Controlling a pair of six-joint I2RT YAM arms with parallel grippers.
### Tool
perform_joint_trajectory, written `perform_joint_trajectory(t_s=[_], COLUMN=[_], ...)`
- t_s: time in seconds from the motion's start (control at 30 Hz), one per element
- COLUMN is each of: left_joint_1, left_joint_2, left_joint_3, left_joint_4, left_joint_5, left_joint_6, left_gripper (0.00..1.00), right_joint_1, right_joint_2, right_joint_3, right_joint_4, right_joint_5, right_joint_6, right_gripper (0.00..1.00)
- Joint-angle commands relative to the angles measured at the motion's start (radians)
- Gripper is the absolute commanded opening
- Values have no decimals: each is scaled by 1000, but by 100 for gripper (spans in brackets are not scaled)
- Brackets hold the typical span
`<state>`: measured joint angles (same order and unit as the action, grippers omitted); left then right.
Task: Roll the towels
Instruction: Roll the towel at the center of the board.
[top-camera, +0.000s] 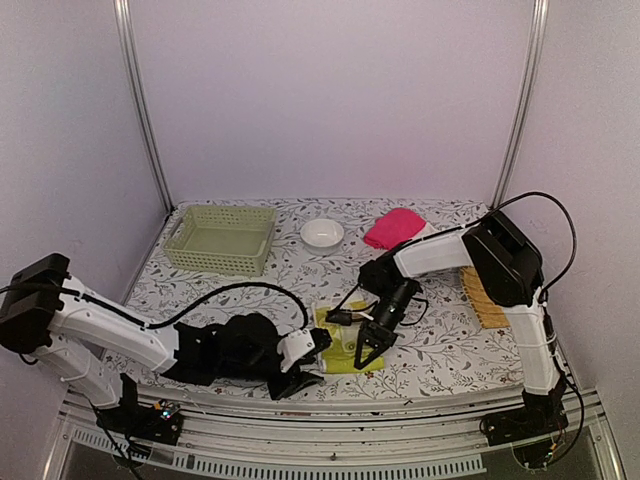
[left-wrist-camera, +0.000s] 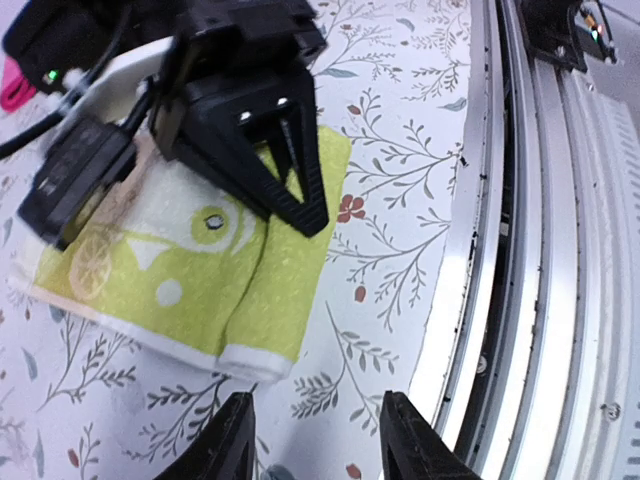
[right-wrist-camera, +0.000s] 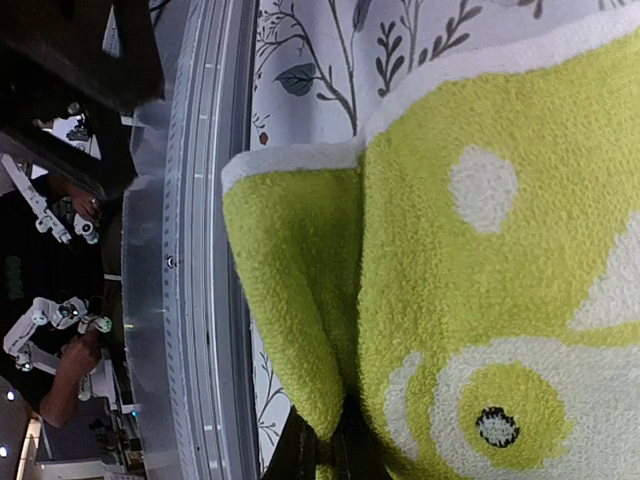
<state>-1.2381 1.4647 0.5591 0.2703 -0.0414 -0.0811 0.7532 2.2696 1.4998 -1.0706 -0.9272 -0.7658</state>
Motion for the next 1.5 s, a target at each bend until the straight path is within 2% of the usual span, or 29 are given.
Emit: perform_joint_trajectory(t_s=[0.0, 0.27, 0.43, 0.57, 0.73, 0.83, 0.9, 0.97, 1.07, 1.2, 1.37, 1.47], left_joint_1=[-67, -78, -75, -67, -63, -55, -42, -19, 22, 142, 231, 272], left_joint_2=[135, 312, 381, 411, 411, 405, 410, 411, 406, 481, 623, 674], left_joint_3=[125, 267, 333, 328, 328, 347, 379, 415, 449, 556, 673, 707], left_joint_4=[-37, -54, -128, -116, -104, -145, -206, -275, -340, -481, -596, -617], left_joint_5=[-175, -248, -212, -239, -219, -153, -103, -25, 94, 371, 607, 692], left_joint_6=[211, 407, 447, 439, 438, 425, 397, 362, 309, 199, 105, 48], left_gripper=[45, 48, 43, 31, 7, 0, 0, 0, 0, 0, 0, 1], right_joint_1=[-20, -21, -23, -23, -26, -40, -66, -102, -185, -258, -260, -236], right_joint_2=[70, 119, 119, 119, 107, 53, -23, -101, -230, -436, -696, -802], right_joint_3=[43, 48, 51, 50, 53, 56, 55, 59, 83, 66, -117, -254], right_joint_4=[-43, -43, -40, -38, -43, -70, -86, -101, -92, -5, 236, 313], right_joint_5=[34, 25, 22, 17, 7, -6, -6, -7, -15, -5, 35, 29], right_joint_6=[15, 14, 14, 11, 14, 0, -12, -24, 1, 57, 143, 125], right_gripper=[3, 3, 4, 4, 6, 17, 29, 34, 37, 37, 37, 36])
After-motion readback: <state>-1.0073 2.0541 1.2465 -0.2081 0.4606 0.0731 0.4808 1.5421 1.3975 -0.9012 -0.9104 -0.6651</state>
